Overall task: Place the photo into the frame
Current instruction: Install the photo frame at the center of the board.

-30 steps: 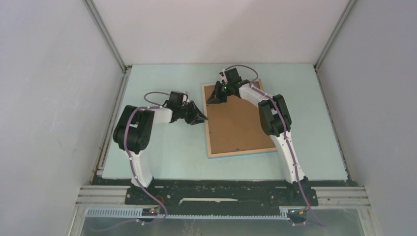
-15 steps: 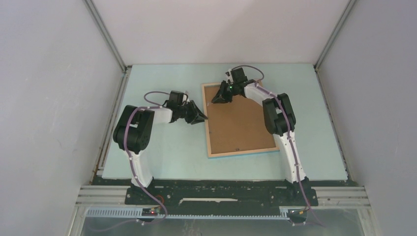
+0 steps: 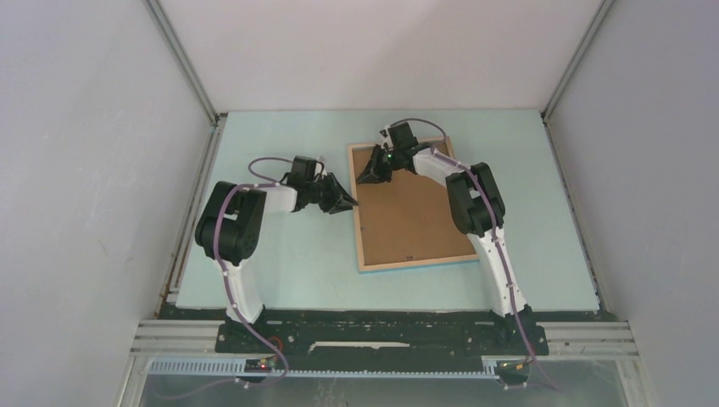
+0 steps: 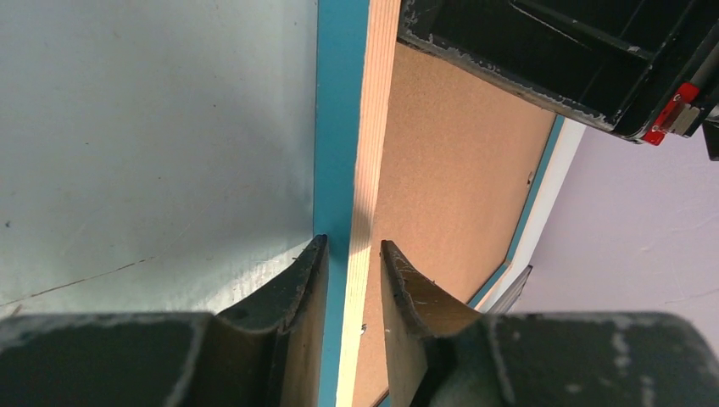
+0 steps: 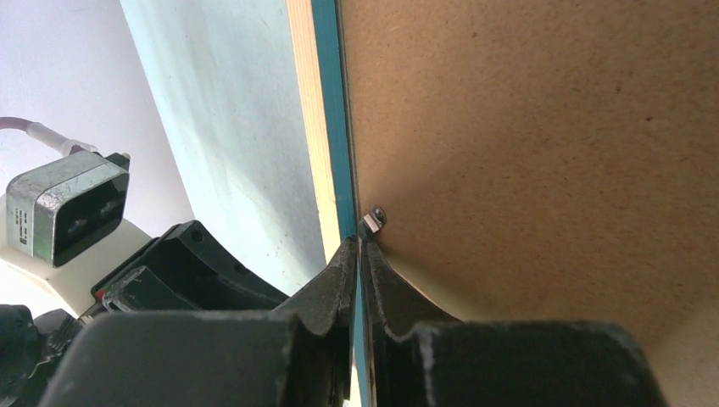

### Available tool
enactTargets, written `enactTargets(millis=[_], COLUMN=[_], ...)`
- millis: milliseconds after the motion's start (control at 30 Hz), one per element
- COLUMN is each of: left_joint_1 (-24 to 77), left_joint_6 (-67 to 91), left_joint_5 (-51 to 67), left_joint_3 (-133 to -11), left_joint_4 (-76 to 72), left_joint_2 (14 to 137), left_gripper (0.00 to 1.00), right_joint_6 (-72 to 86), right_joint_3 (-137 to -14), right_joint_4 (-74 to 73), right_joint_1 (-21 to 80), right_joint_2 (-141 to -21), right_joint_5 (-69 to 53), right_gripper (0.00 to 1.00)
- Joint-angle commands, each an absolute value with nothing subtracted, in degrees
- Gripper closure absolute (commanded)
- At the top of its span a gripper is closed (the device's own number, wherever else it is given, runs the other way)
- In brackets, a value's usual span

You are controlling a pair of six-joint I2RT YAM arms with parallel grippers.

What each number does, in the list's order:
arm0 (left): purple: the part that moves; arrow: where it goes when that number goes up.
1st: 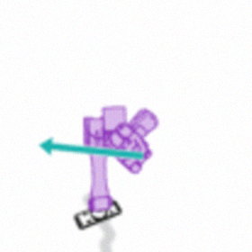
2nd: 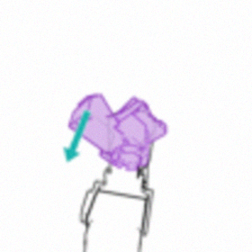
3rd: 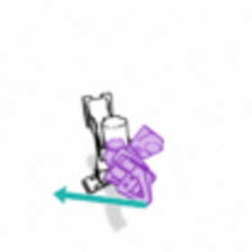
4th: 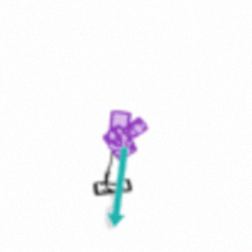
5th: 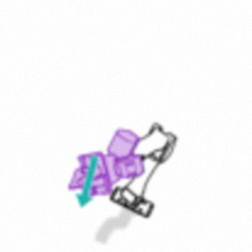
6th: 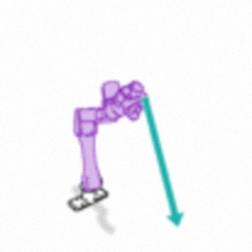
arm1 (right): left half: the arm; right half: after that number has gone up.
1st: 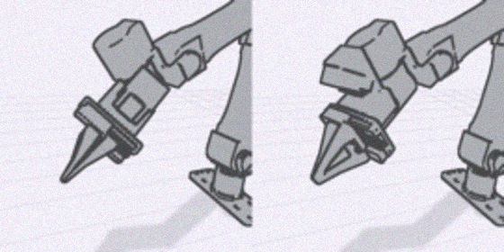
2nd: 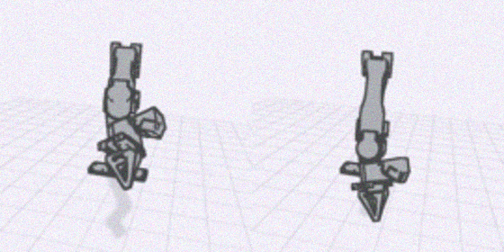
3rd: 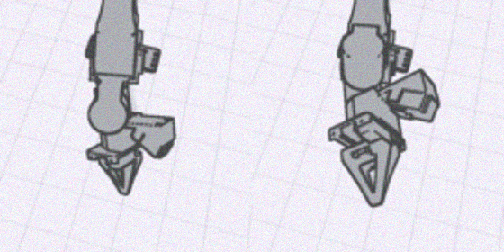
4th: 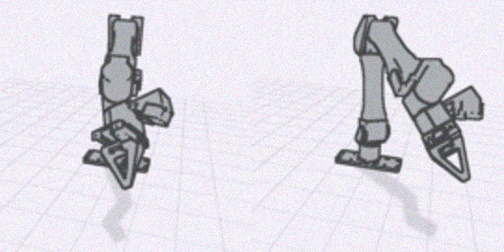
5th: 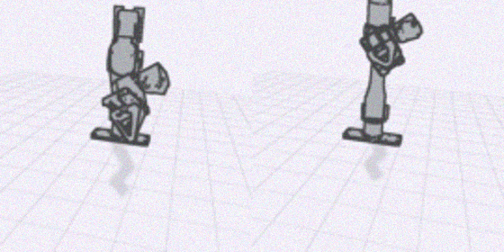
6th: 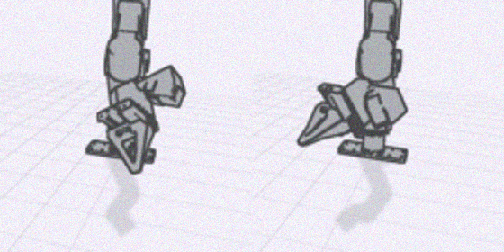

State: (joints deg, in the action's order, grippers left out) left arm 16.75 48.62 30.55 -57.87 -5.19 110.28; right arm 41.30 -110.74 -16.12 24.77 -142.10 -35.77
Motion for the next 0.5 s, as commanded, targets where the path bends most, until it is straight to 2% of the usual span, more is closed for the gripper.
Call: enactTargets(millis=[0, 467], left_joint_1=[16.88, 16.93], left_joint_6=[49.03, 49.05], left_joint_5=[32.17, 32.31], left_joint_3=[-58.27, -57.87], left_joint_4=[-7.2, -7.29], left_joint_2=[110.2, 110.06], left_gripper=[0.7, 0.72], right_joint_6=[43.52, 47.64], right_joint_3=[-110.18, -112.81], right_joint_4=[-12.69, -8.39], right_joint_1=[24.74, 24.61], right_joint_2=[-142.5, -144.06], right_joint_5=[-34.94, -38.16], right_gripper=[0.88, 0.88])
